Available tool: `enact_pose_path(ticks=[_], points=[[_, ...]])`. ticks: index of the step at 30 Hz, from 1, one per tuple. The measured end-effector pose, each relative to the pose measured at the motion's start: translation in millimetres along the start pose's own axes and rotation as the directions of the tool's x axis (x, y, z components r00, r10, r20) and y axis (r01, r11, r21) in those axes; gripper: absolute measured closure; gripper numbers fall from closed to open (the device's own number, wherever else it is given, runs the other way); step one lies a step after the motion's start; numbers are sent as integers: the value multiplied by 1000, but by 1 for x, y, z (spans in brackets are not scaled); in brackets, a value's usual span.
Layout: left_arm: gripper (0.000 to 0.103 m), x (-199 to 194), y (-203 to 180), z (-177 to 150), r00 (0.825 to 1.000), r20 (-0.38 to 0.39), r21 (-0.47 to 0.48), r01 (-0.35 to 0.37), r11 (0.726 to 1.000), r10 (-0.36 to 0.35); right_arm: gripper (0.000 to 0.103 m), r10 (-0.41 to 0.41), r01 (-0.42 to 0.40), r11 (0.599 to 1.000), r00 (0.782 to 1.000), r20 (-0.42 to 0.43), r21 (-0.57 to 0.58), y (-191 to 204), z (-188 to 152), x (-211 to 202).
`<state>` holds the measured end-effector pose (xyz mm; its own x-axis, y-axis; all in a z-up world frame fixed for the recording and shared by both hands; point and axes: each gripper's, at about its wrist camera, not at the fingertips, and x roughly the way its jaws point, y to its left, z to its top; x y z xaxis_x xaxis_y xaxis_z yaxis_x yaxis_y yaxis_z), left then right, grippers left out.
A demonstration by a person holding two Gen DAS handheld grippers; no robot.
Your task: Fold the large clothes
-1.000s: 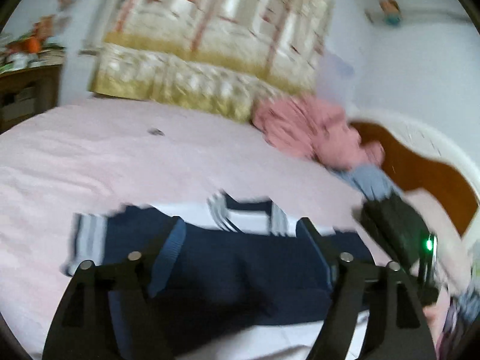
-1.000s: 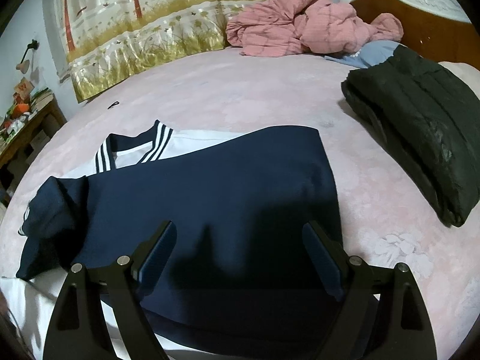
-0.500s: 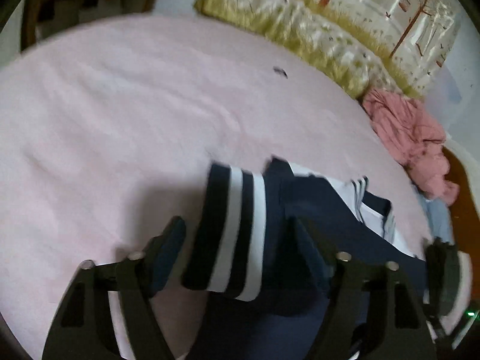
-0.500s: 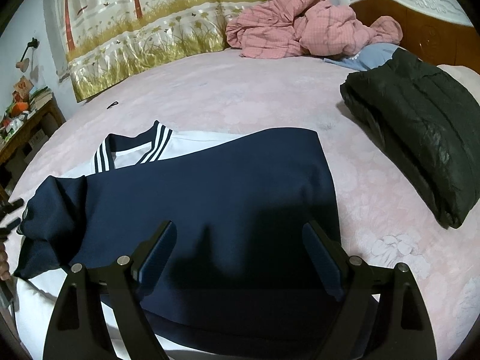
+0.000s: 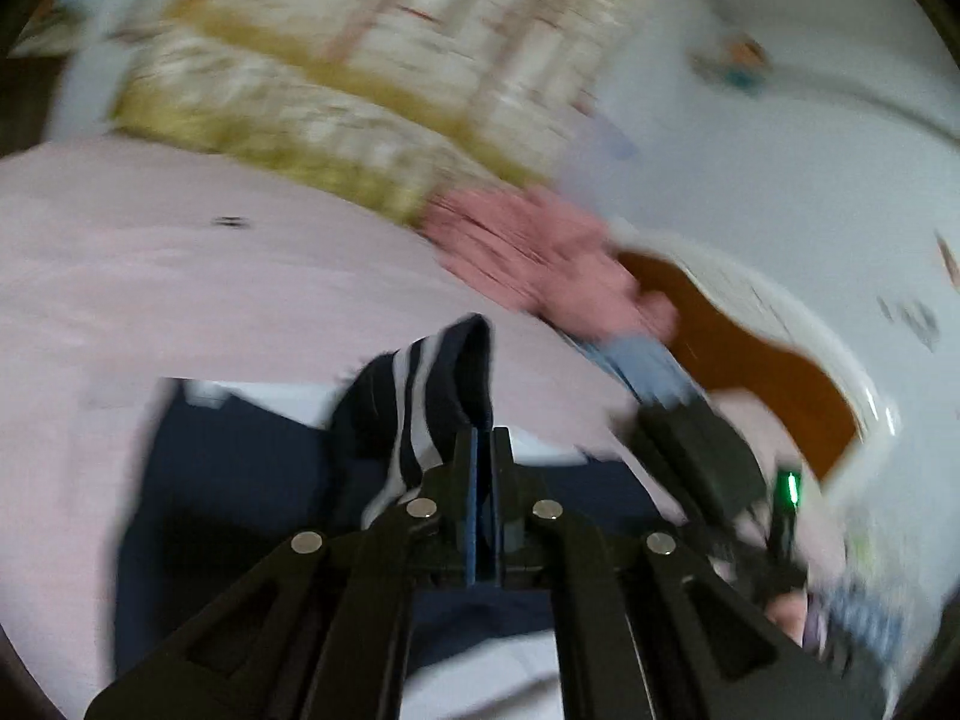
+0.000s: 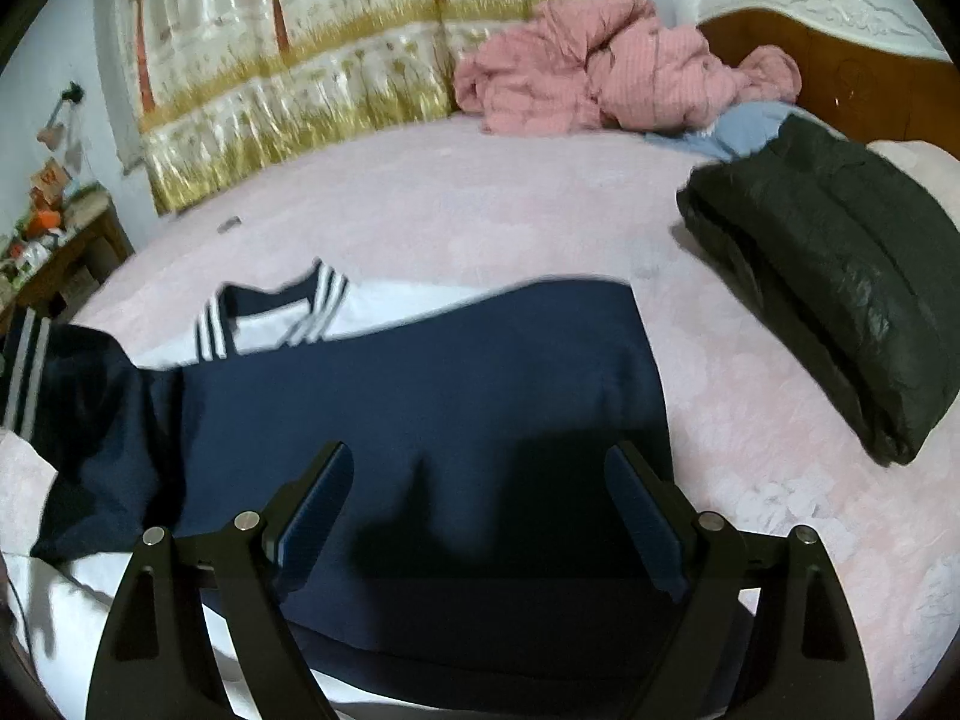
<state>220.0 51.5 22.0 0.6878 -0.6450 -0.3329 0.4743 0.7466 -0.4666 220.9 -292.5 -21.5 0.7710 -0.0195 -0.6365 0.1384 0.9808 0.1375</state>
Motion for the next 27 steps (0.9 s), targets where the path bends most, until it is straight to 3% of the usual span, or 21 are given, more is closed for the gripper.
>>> enact_pose_path(ticks=[2, 4, 7, 9, 11, 12, 13, 14, 15, 16, 17, 19, 21, 24, 25, 26, 27], points=[[102, 31, -31, -17, 995, -102, 59, 23, 998, -17, 16, 19, -19, 1000, 998, 54, -3, 1, 0, -10], [102, 69, -49, -40, 977, -215, 90, 16, 996, 3, 16, 79, -79, 997, 991, 108, -8, 2, -1, -20], [102, 103, -58, -69, 937, -346, 149, 0, 989, 53, 16, 244, -244, 970, 961, 133, -13, 3, -4, -29], [100, 101, -63, -71, 931, -362, 159, 20, 987, 39, 22, 353, -354, 935, 930, 103, -2, 5, -7, -28], [77, 87, -64, -62, 949, -314, 143, 32, 989, 14, 25, 389, -390, 921, 920, 54, 7, 8, -11, -22], [46, 74, -65, -55, 965, -261, 150, 12, 989, 28, 30, 380, -380, 925, 924, 39, 5, 10, -12, -19], [25, 62, -65, -50, 977, -203, 163, -28, 986, 61, 34, 367, -367, 930, 930, 23, 3, 12, -14, -16], [21, 50, -64, -44, 985, -125, 179, -93, 979, 117, 34, 360, -360, 933, 933, 9, 5, 14, -16, -14], [21, 40, -62, -38, 978, -53, 200, -186, 962, 200, 34, 360, -360, 933, 933, -5, 15, 14, -17, -13], [21, 36, -55, -31, 961, -17, 208, -267, 941, 277, 34, 360, -359, 932, 932, -39, 48, 16, -20, -12], [21, 32, -46, -26, 932, 17, 202, -359, 911, 363, 34, 364, -360, 931, 929, -65, 69, 18, -19, -11], [21, 28, -15, -18, 884, 12, 126, -465, 877, 467, 34, 390, -384, 920, 915, -101, 72, 35, -21, -8], [21, 24, 23, -12, 868, -75, 2, -493, 870, 492, 34, 387, -384, 922, 907, -166, 51, 58, -20, 5], [22, 16, 61, -12, 845, -127, -110, -532, 840, 519, 34, 411, -411, 910, 866, -283, 64, 88, -26, 31], [22, 15, 63, -12, 817, -116, -100, -575, 812, 565, 34, 423, -419, 904, 845, -327, 85, 95, -30, 41], [22, 13, 60, -15, 778, -90, -66, -628, 775, 622, 34, 425, -417, 903, 836, -347, 103, 98, -32, 48], [22, 13, 55, -15, 732, -54, -17, -681, 732, 680, 34, 420, -405, 907, 840, -345, 117, 99, -34, 53]])
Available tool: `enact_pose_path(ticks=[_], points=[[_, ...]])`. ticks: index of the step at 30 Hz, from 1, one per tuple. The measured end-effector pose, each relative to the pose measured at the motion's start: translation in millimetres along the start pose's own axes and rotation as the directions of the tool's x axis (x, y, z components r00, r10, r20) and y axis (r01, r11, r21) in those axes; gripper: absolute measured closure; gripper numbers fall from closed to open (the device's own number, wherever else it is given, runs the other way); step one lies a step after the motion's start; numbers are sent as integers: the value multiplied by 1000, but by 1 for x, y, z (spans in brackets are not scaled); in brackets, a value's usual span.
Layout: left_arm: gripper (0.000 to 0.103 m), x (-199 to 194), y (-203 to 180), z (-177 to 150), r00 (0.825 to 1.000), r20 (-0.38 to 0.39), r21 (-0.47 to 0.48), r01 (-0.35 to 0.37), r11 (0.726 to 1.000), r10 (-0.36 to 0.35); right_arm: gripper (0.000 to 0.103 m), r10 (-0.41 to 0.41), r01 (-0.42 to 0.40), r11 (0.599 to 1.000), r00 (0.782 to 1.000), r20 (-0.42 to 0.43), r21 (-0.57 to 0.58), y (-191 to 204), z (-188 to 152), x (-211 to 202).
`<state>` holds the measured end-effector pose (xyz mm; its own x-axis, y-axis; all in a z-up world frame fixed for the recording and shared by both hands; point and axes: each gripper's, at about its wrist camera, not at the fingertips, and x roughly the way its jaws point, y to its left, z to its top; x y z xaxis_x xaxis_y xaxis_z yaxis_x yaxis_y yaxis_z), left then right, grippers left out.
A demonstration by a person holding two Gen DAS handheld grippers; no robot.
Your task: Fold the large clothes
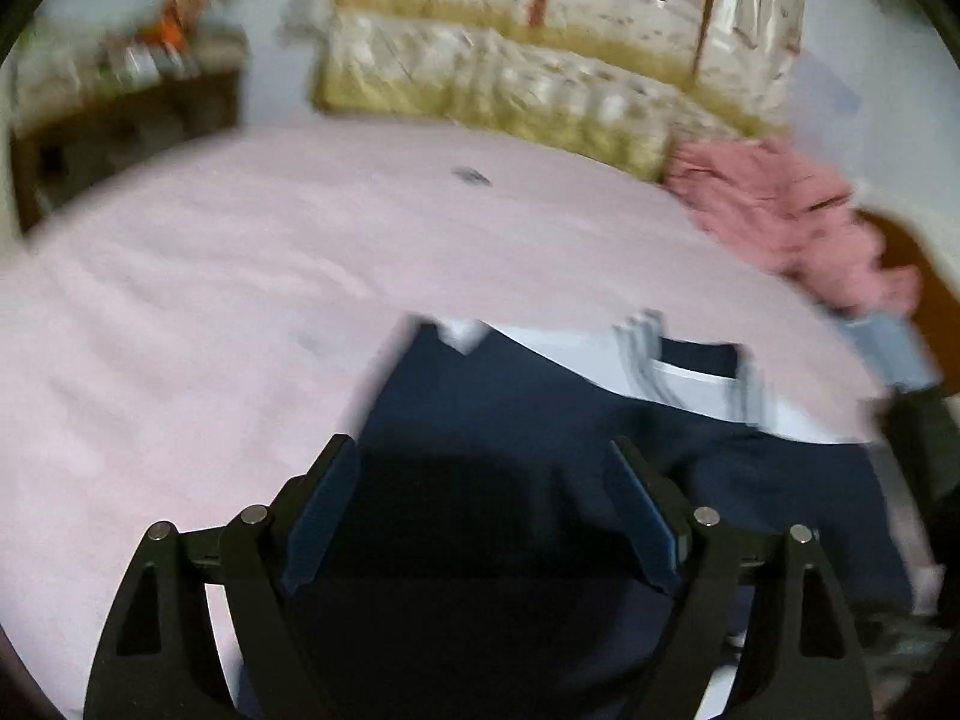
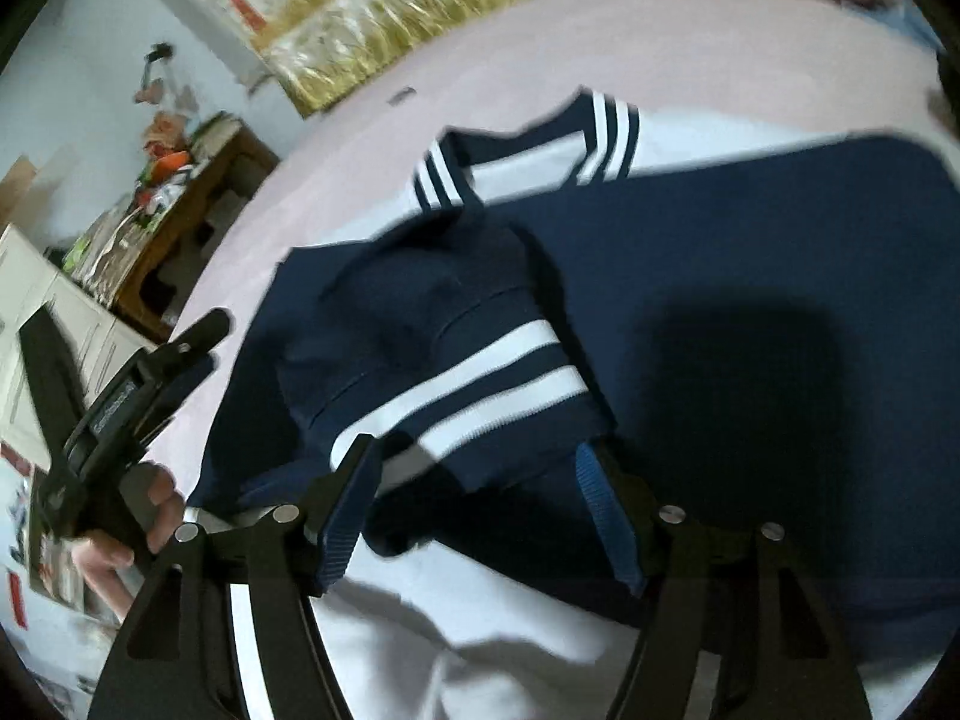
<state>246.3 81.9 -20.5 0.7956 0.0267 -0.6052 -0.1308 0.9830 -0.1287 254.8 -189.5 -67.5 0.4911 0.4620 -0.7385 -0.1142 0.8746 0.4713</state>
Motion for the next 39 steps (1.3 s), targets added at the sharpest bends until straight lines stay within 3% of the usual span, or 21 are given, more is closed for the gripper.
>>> enact_pose_path(ticks=[1, 2, 3, 5, 8, 10, 11, 12, 13, 17, 20, 22, 26, 27, 28, 30, 33, 34, 35, 37, 39], points=[[22, -3, -7, -1, 1000, 18, 31, -24, 999, 23, 41, -8, 8, 1000, 999, 37, 5, -1, -1, 0], [22, -5, -10, -1, 1000, 20, 47, -12, 999, 11, 58, -28, 29, 999, 998, 62, -14, 0, -1, -1], [22, -8, -14, -3, 1000, 14, 57, 20, 998, -21, 98, -45, 51, 997, 995, 84, -66, 4, -1, -2], [22, -10, -18, -6, 998, -9, 82, 69, 994, -69, 101, -153, 184, 971, 969, 193, -151, 7, -1, -13], [22, -1, -27, -9, 999, -27, 139, 35, 990, -31, 101, -255, 312, 941, 908, 333, -128, -2, -2, -50], [22, 4, -31, -10, 999, -40, 163, 16, 987, -9, 101, -367, 444, 890, 832, 416, -102, -9, -3, -75], [22, 6, -32, -10, 999, -44, 167, 9, 986, -1, 101, -451, 533, 844, 768, 455, -62, -16, -3, -87], [22, 9, -33, -10, 999, -49, 168, 2, 986, 6, 101, -494, 572, 819, 732, 470, -30, -24, -1, -96], [22, 16, -37, -7, 998, -58, 162, -8, 987, 17, 101, -517, 586, 810, 717, 467, -4, -37, 3, -105], [24, 32, -22, -3, 994, -109, 74, -3, 997, 11, 101, -562, 622, 783, 711, 423, -5, -64, 5, -120], [24, 37, -14, -4, 990, -143, 36, -6, 999, 11, 100, -557, 595, 803, 731, 394, 31, -81, 11, -118], [26, 34, -17, -4, 992, -116, 61, -50, 997, 57, 93, -546, 570, 820, 748, 378, 56, -90, 12, -120], [25, 11, -22, 0, 999, -10, 90, -39, 995, 40, 82, -518, 538, 839, 749, 413, 77, -86, 18, -128], [24, 8, -25, 0, 1000, -4, 107, -24, 994, 25, 70, -504, 522, 849, 756, 418, 80, -84, 19, -128], [24, 7, -28, -1, 1000, -18, 125, 2, 992, 0, 58, -475, 492, 867, 776, 415, 72, -84, 16, -128], [24, 9, -37, -5, 997, -73, 162, 49, 986, -38, 56, -403, 423, 906, 838, 367, 28, -83, 11, -122], [29, 13, -60, -19, 996, -80, 292, -9, 956, 33, 56, -301, 324, 945, 911, 281, -38, -74, 5, -102], [29, 12, -66, -23, 996, -79, 324, -12, 946, 39, 56, -310, 335, 940, 916, 254, -61, -70, 2, -94], [29, 11, -68, -26, 996, -87, 333, 6, 943, 25, 56, -357, 386, 919, 903, 240, -85, -65, 1, -87], [29, 9, -69, -35, 988, -153, 337, 83, 938, -33, 56, -429, 457, 884, 876, 219, -100, -62, -4, -79], [29, 6, -65, -48, 969, -230, 326, 168, 930, -94, 56, -446, 469, 878, 874, 194, -97, -65, -10, -79]])
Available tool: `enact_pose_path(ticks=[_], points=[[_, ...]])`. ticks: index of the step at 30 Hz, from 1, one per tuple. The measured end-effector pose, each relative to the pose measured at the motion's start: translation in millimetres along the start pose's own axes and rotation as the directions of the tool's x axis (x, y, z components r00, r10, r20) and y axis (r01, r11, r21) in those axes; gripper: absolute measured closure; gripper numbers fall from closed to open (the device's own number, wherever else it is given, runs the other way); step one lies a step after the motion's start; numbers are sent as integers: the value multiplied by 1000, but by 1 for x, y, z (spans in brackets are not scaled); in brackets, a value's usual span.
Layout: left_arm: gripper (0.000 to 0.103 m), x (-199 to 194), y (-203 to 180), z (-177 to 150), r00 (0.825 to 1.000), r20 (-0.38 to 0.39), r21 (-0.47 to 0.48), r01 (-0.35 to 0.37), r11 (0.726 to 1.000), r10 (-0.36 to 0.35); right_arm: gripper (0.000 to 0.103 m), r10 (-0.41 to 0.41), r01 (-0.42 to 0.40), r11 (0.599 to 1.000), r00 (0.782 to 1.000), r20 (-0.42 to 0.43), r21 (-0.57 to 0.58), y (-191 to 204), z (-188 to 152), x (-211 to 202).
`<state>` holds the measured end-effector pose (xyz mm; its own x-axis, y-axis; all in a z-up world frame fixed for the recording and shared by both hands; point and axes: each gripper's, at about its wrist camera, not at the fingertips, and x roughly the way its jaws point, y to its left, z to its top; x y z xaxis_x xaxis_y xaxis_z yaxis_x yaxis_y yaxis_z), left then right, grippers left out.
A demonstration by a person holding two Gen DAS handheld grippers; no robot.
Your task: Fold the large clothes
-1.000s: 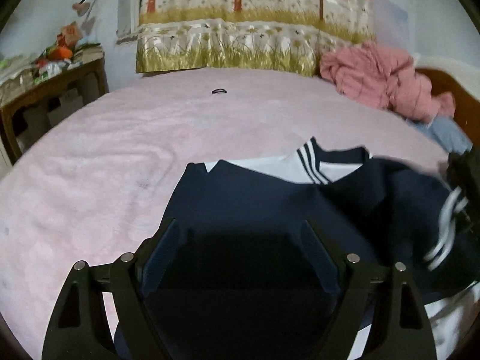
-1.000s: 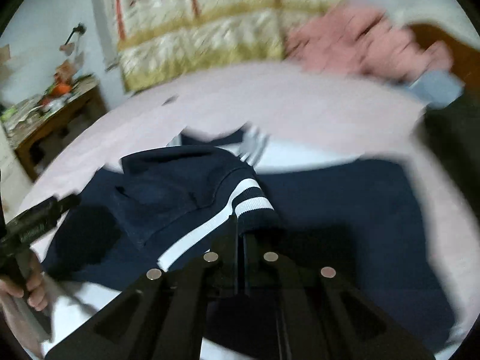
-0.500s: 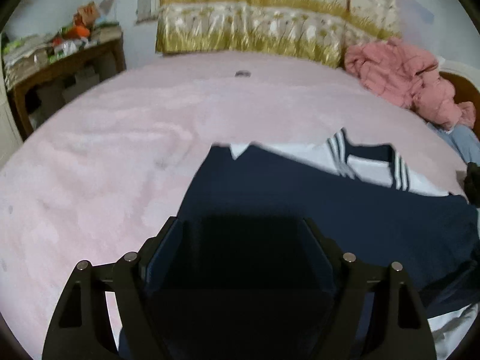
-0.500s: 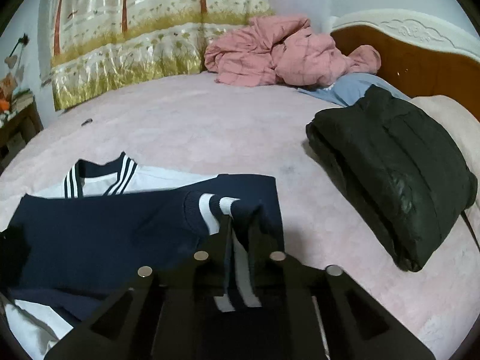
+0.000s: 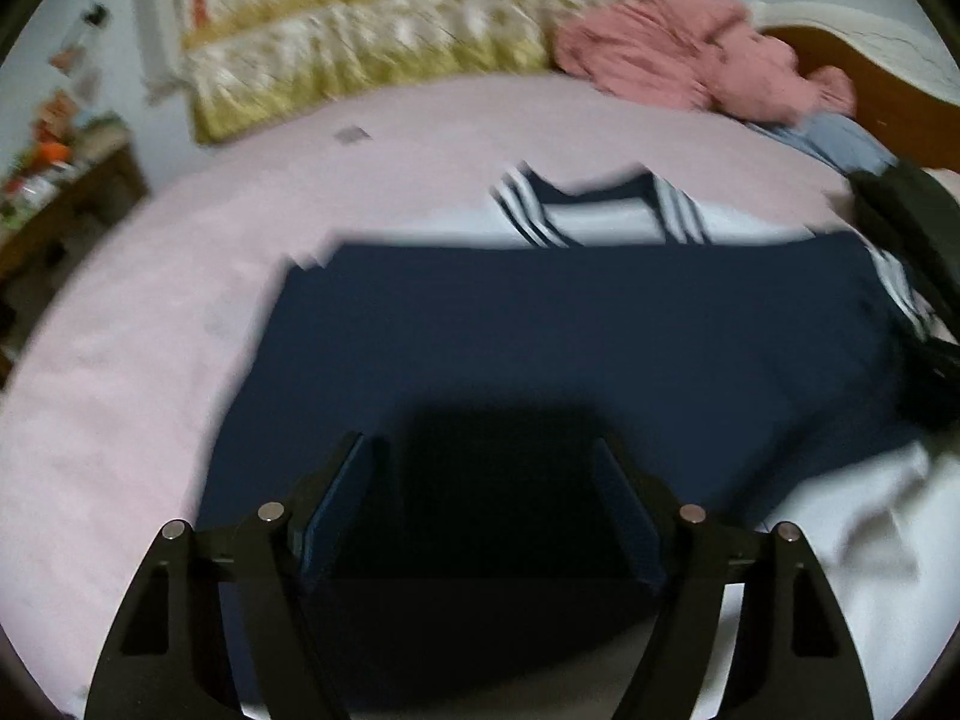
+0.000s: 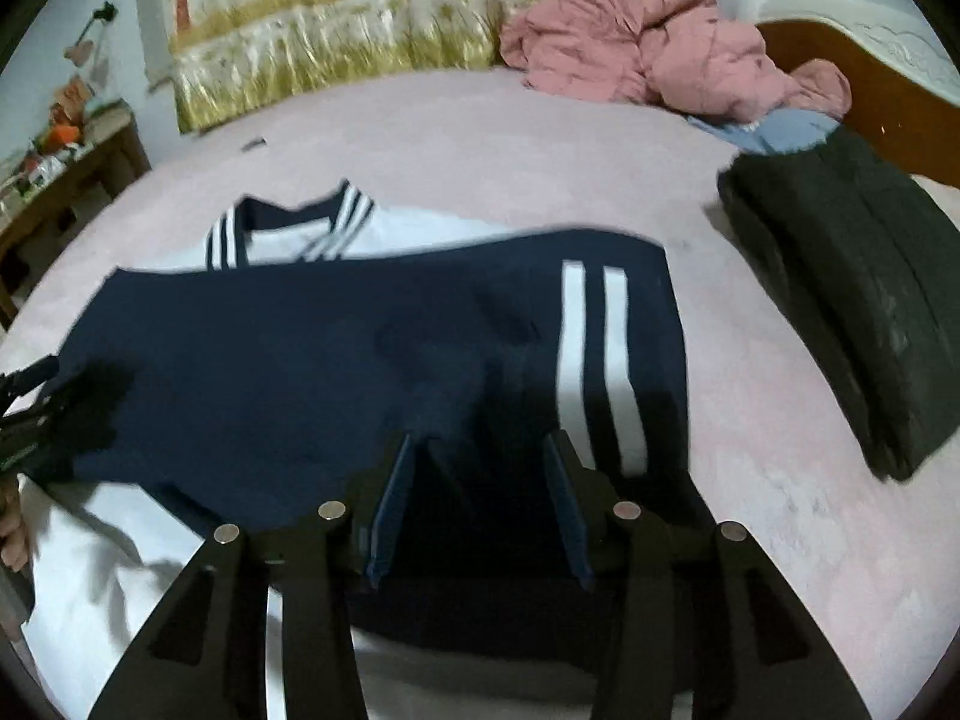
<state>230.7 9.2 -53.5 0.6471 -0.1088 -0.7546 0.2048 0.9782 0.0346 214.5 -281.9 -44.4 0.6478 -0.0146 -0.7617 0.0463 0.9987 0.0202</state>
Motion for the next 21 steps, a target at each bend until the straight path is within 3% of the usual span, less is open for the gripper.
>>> enact_pose_path(ticks=[2, 3, 6, 8, 9, 11, 14, 17, 21], points=[[29, -4, 2, -20, 995, -38, -13, 88, 996, -88, 56, -6, 6, 1000, 999, -43, -6, -6, -11, 3], [28, -9, 4, -26, 995, -29, -17, 98, 995, -99, 56, -1, 0, 1000, 998, -60, -7, -9, -17, 4], [29, -12, 3, -28, 997, -29, -19, 69, 997, -69, 56, 35, -34, 999, 998, -43, 38, -18, -25, -3], [31, -14, 0, -27, 998, -28, -5, 55, 998, -55, 56, 34, -36, 997, 999, 26, 68, -24, -28, -21], [37, -19, 0, -26, 998, -9, -3, 54, 999, -54, 56, 32, -36, 996, 998, 55, 78, -26, -31, -31], [39, -43, 6, -27, 994, 101, -25, 49, 999, -46, 56, 41, -51, 995, 992, 116, 87, -30, -41, -54], [39, -97, 20, -43, 959, 277, -65, 79, 995, -58, 56, 54, -67, 995, 983, 177, 67, -29, -58, -87], [37, -137, 30, -69, 932, 354, -81, 110, 991, -74, 42, 66, -77, 996, 968, 240, 39, -24, -78, -119], [25, -178, 32, -110, 886, 457, -18, 102, 995, -83, 41, 91, -78, 996, 924, 371, -51, -11, -106, -163]])
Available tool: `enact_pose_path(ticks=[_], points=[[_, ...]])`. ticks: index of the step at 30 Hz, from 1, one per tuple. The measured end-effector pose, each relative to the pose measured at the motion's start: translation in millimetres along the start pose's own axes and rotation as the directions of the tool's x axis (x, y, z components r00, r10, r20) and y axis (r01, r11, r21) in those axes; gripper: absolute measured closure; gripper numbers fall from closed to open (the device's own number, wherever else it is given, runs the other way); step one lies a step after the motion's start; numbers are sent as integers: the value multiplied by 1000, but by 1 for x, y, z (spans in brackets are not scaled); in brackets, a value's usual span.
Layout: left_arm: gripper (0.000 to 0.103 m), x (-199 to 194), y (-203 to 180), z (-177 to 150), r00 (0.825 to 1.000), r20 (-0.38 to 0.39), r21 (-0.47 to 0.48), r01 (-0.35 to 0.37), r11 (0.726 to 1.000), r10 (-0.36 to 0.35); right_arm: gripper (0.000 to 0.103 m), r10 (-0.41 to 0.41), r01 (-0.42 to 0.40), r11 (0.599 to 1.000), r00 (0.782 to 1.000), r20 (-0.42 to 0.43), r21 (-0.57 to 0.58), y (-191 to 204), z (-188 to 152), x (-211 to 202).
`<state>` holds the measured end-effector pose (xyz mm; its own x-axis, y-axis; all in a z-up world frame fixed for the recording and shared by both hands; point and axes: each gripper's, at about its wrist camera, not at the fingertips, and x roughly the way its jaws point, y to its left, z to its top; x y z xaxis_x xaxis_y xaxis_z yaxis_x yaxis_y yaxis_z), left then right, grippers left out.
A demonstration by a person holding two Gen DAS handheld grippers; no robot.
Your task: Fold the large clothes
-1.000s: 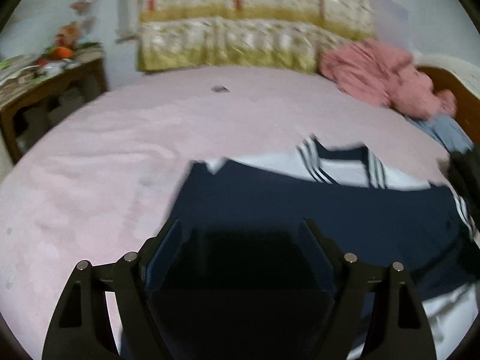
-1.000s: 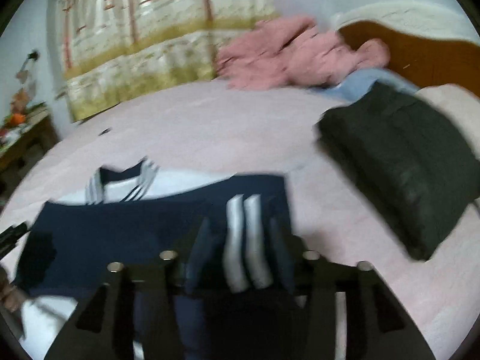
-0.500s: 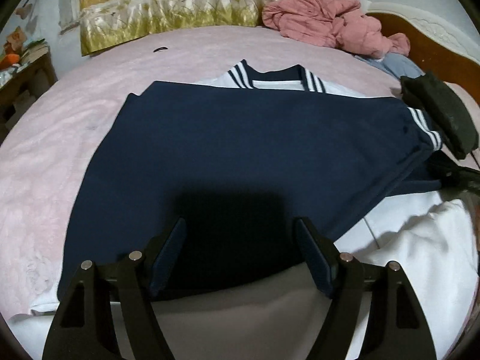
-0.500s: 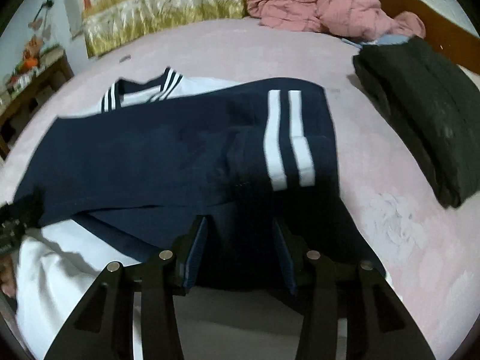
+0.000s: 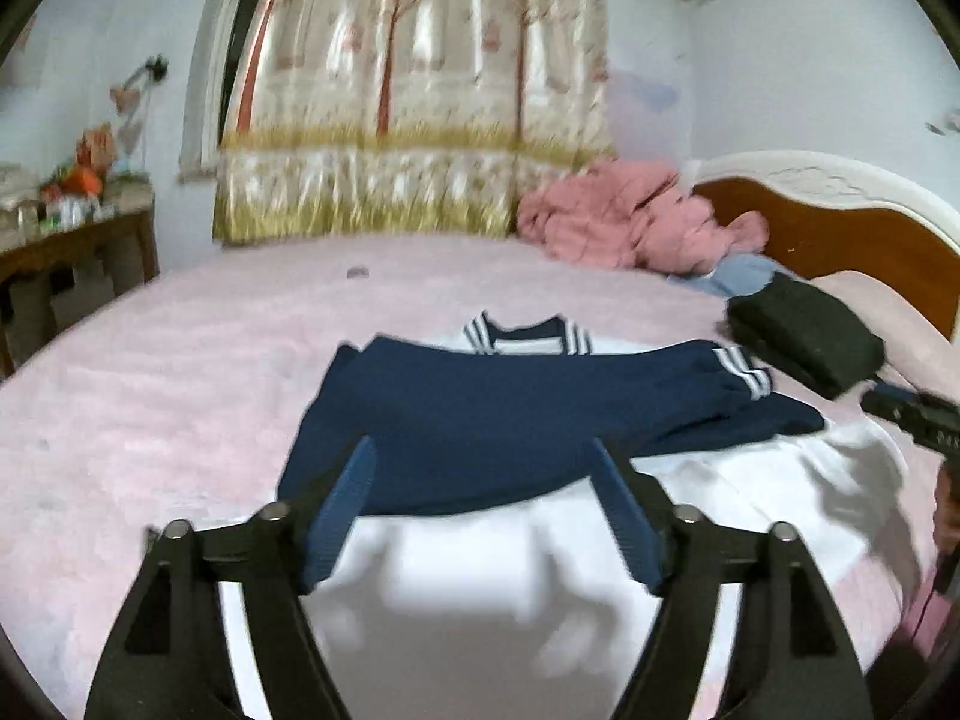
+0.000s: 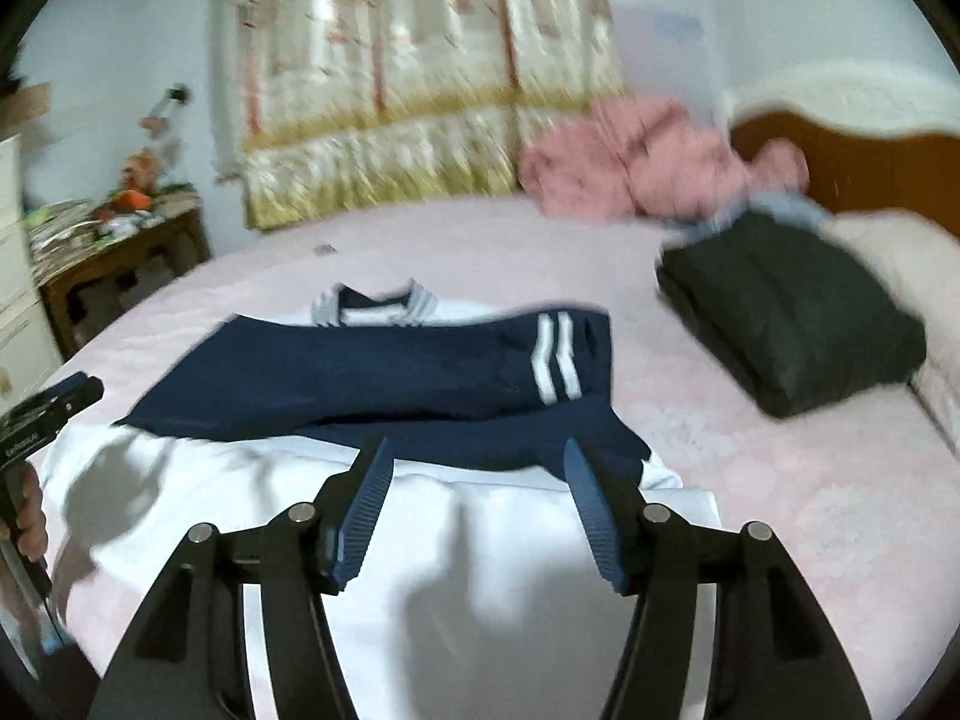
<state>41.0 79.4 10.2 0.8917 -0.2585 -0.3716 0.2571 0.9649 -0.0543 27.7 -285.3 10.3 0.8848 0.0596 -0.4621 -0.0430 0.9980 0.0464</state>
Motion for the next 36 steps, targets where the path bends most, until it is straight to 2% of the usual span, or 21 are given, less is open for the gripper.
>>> enact_pose_path(ticks=[3, 5, 6, 7, 8, 9, 10, 14, 18, 21, 24, 30, 33, 36], points=[[21, -24, -8, -19, 998, 47, 61, -44, 997, 41, 41, 3, -1, 999, 999, 45, -54, 18, -14, -27], [16, -33, -10, -29, 998, 58, 77, -36, 996, 32, 41, 13, -9, 997, 998, 53, -79, 28, -24, -36], [8, -37, -11, -33, 998, 61, 77, -20, 997, 15, 40, 15, -10, 996, 998, 57, -91, 34, -29, -39], [0, -40, -13, -37, 998, 66, 76, -14, 997, 9, 33, 15, -8, 995, 998, 61, -103, 39, -35, -43], [0, -43, -14, -41, 997, 72, 79, -18, 997, 12, 27, 12, -4, 993, 998, 66, -116, 45, -43, -45], [0, -45, -15, -44, 997, 74, 85, -26, 996, 20, 17, 11, -1, 992, 997, 72, -128, 51, -49, -48], [0, -47, -17, -47, 997, 68, 91, -31, 995, 25, 15, 8, 2, 991, 997, 78, -135, 54, -56, -50], [0, -45, -19, -60, 1000, 20, 89, -25, 996, 23, 15, -18, 26, 989, 998, 59, -146, 63, -77, -54], [0, -39, -22, -76, 997, -26, 142, -65, 988, 69, 14, -47, 45, 983, 999, -3, -176, 68, -95, -48], [0, -32, -17, -86, 995, -68, 113, -59, 992, 66, 14, -74, 67, 983, 997, -36, -168, 65, -103, -41], [0, -30, -12, -92, 994, -76, 86, -72, 994, 78, 14, -74, 66, 986, 996, -49, -151, 64, -110, -39], [0, -24, -11, -101, 989, -91, 96, -105, 990, 113, 14, -100, 88, 982, 993, -69, -167, 62, -118, -30], [0, -26, -16, -102, 989, -79, 145, -112, 983, 125, 14, -106, 92, 978, 992, -67, -186, 63, -121, -28], [0, -23, -30, -102, 983, -77, 265, -142, 954, 168, 14, -119, 102, 972, 990, -69, -211, 63, -120, -27]])
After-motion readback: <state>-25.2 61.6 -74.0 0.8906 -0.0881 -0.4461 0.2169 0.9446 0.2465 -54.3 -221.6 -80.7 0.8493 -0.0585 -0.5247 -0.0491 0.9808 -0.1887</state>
